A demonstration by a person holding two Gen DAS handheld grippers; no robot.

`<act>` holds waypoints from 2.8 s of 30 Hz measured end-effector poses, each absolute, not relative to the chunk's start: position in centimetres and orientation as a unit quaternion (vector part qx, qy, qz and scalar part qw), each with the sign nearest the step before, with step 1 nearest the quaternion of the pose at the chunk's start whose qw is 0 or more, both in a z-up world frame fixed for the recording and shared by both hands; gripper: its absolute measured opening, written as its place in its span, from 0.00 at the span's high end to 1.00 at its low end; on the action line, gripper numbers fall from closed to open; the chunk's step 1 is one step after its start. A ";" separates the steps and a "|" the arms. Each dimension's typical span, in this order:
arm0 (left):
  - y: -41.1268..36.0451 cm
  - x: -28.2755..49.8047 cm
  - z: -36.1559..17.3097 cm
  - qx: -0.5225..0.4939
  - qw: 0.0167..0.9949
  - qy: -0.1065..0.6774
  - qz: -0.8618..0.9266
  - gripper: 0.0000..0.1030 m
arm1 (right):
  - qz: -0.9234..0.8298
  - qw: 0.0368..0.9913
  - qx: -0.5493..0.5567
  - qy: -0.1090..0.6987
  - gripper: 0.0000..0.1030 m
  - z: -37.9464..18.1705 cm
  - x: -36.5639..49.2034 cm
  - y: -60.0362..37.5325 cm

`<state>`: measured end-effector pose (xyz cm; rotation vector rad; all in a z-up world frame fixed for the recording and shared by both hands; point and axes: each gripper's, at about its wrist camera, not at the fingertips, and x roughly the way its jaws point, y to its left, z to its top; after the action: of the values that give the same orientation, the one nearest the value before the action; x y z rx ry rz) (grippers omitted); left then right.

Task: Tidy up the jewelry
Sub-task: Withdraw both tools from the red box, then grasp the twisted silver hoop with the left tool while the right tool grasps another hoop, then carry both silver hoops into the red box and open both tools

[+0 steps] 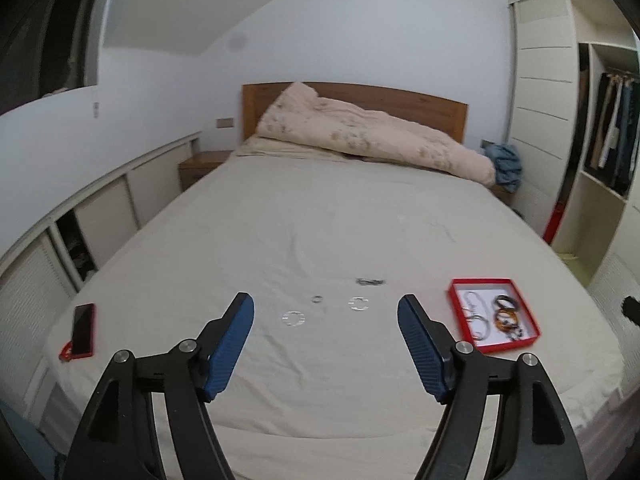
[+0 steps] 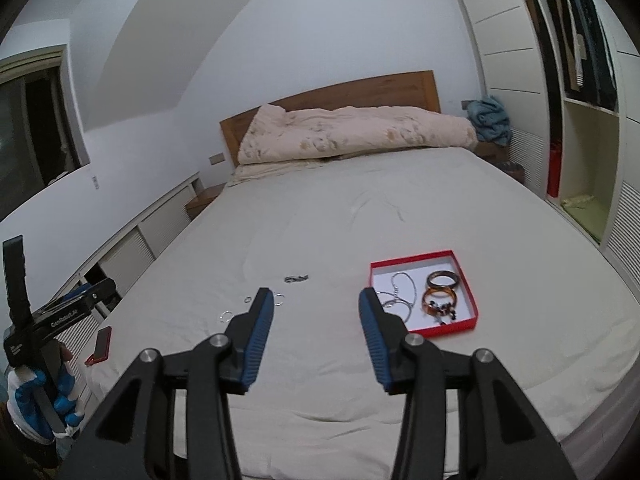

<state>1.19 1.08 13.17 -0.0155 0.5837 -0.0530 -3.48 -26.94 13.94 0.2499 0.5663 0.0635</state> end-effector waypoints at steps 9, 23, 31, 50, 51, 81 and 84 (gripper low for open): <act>3.3 3.7 9.2 -0.016 0.949 0.313 0.007 0.29 | 0.054 0.944 0.115 0.304 0.59 11.6 -0.6 -25.4; 6.2 12.4 -3.0 -0.039 0.913 0.405 0.034 0.29 | 0.094 0.903 0.105 0.406 0.59 0.4 10.9 -21.0; 5.0 19.1 -8.6 -0.017 0.899 0.438 -0.003 0.29 | 0.128 0.874 0.082 0.462 0.59 -6.7 19.3 -17.5; 6.0 26.6 -14.8 0.022 0.884 0.465 -0.041 0.31 | 0.167 0.850 0.056 0.497 0.59 -16.6 33.1 -10.8; 6.0 26.5 -14.8 0.022 0.885 0.463 -0.041 0.31 | 0.165 0.851 0.054 0.496 0.59 -16.7 33.3 -10.7; 4.4 23.1 -10.6 0.002 0.888 0.456 -0.059 0.64 | 0.166 0.873 0.045 0.456 0.64 -9.9 28.1 -14.8; 2.8 21.9 -8.7 0.006 0.893 0.445 -0.071 0.64 | 0.156 0.882 0.048 0.443 0.64 -7.5 25.7 -16.7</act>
<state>21.91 2.85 -8.66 0.0132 0.9236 -0.1480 25.72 -16.69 -7.54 0.1002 0.9227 0.3248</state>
